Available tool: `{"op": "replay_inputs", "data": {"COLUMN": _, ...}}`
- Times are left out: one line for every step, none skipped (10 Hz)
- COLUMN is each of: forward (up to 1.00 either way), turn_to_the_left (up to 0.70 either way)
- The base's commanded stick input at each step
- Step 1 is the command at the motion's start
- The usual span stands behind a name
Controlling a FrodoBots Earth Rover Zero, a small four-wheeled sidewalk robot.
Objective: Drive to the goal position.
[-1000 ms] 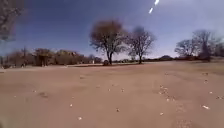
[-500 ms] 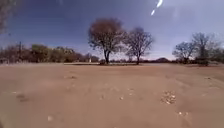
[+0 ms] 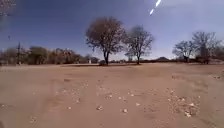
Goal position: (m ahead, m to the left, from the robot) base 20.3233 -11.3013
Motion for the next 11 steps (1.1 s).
{"op": "replay_inputs", "data": {"forward": 1.00, "turn_to_the_left": 0.00}}
{"op": "replay_inputs", "data": {"forward": 1.00, "turn_to_the_left": 0.00}}
{"op": "replay_inputs", "data": {"forward": 1.00, "turn_to_the_left": 0.00}}
{"op": "replay_inputs", "data": {"forward": 1.00, "turn_to_the_left": 0.00}}
{"op": "replay_inputs", "data": {"forward": 1.00, "turn_to_the_left": 0.00}}
{"op": "replay_inputs", "data": {"forward": 1.00, "turn_to_the_left": 0.00}}
{"op": "replay_inputs", "data": {"forward": 1.00, "turn_to_the_left": 0.00}}
{"op": "replay_inputs", "data": {"forward": 1.00, "turn_to_the_left": 0.00}}
{"op": "replay_inputs", "data": {"forward": 1.00, "turn_to_the_left": 0.00}}
{"op": "replay_inputs", "data": {"forward": 1.00, "turn_to_the_left": 0.00}}
{"op": "replay_inputs", "data": {"forward": 1.00, "turn_to_the_left": 0.00}}
